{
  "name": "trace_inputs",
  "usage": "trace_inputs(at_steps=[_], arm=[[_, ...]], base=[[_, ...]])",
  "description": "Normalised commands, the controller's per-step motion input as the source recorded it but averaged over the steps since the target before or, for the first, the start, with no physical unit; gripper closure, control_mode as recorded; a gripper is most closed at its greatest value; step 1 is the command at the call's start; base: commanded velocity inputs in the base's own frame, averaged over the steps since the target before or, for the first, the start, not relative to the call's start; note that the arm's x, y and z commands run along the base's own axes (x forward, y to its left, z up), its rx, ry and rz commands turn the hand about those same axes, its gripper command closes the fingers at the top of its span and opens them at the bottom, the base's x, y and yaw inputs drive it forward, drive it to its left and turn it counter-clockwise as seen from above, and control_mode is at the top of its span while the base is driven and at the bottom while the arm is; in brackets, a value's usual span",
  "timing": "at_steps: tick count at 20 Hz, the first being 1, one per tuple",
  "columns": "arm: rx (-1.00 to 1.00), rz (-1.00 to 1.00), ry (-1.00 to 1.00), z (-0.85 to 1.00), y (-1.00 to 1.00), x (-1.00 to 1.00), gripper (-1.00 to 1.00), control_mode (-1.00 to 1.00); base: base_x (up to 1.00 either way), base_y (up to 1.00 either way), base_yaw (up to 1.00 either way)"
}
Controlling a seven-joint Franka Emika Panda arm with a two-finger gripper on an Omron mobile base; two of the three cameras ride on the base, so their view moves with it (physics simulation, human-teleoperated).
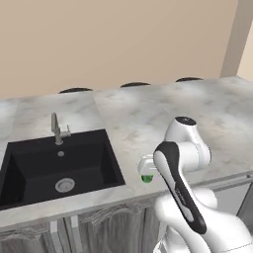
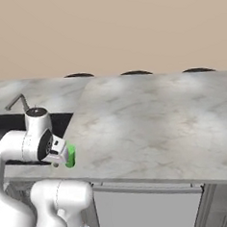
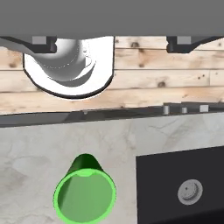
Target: Pick the cup and bowl from the counter and place them on the counter next to the sink.
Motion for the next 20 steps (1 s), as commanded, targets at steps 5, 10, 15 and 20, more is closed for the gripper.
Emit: trace_inputs(at_steps=[5, 10, 15, 20], arm=[[0.00, 0.00, 0.00, 0.00, 0.00, 0.00, -1.00, 1.00], [0.00, 0.00, 0.00, 0.00, 0.00, 0.00, -1.00, 1.00], [0.00, 0.00, 0.00, 0.00, 0.00, 0.00, -1.00, 1.00], [0.00, 0.00, 0.00, 0.00, 0.00, 0.00, -1.00, 1.00]], base=[[-1.00, 0.00, 0.00], [-0.27, 0.16, 0.15], [-0.08, 0.47, 0.89], [0.00, 0.36, 1.00]])
